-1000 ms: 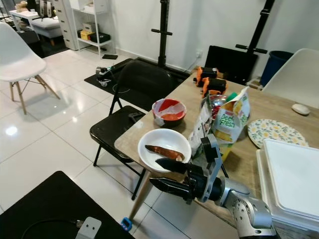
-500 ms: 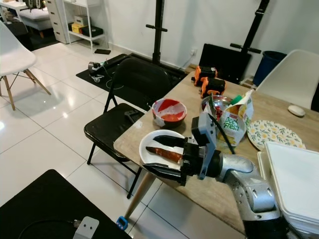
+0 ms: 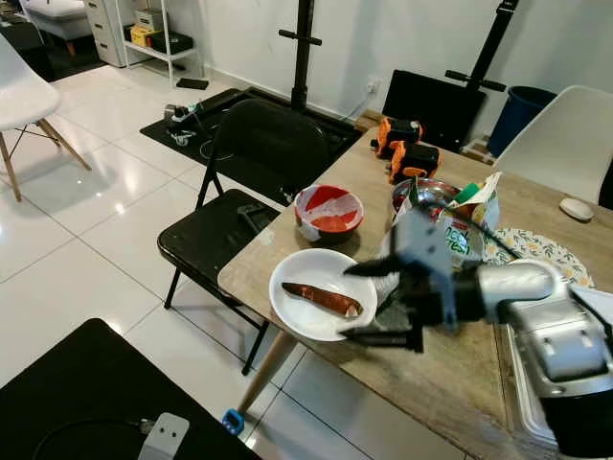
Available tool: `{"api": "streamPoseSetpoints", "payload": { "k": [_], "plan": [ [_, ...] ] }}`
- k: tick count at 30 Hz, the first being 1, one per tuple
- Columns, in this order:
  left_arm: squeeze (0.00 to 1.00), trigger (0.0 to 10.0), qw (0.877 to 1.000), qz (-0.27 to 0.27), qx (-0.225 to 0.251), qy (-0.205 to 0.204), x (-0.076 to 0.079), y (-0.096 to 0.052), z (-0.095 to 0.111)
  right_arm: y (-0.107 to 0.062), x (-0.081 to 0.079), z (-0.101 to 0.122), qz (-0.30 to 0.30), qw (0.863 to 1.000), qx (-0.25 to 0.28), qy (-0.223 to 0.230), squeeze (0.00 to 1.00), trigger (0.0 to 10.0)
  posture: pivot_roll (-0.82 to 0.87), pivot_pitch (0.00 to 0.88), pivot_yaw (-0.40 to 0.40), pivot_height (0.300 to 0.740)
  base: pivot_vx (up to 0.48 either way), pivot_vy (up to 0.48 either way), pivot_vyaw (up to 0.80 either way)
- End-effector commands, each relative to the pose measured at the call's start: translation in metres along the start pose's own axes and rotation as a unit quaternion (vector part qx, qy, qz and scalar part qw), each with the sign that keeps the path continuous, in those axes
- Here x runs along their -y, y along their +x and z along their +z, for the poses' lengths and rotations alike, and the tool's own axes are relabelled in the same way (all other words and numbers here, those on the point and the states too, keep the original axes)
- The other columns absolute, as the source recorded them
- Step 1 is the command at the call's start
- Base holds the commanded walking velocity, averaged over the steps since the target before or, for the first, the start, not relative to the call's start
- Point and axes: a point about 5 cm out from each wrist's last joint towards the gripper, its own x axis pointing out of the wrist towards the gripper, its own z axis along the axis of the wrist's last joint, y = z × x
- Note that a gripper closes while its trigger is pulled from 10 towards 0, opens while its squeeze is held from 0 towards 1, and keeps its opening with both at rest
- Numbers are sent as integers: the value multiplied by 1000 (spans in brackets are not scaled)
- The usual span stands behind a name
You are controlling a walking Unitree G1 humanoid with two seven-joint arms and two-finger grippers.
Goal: Restocking fridge
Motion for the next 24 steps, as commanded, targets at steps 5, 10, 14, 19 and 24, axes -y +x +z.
{"api": "streamPoseSetpoints", "payload": {
  "k": [5, 10, 14, 19, 24],
  "plan": [
    [0, 10000, 1000, -6, -28, -12, 6, -2, -15, 1, -11, -7, 52, 998, -40, -5, 0, 10000, -57, 36, -76, 740, 0, 0, 0],
    [0, 10000, 1000, -7, -28, -10, 7, -2, -15, 1, -7, -7, 44, 995, -80, -34, 0, 10000, -63, 34, -79, 740, 0, 0, 0],
    [0, 10000, 1000, -9, -27, -10, 9, -1, -14, 9, -6, -9, 39, 995, -81, -43, 0, 10000, -62, 34, -81, 740, 0, 0, 0],
    [0, 10000, 1000, -12, -26, -10, 10, -1, -14, 18, -4, -22, 24, 989, -134, -64, 0, 10000, -64, 33, -79, 740, 0, 0, 0],
    [0, 10000, 1000, -9, -23, -16, 8, -1, -12, 19, -2, -23, 22, 989, -135, -63, 0, 10000, -59, 32, -79, 740, 0, 0, 0]
  ]
}}
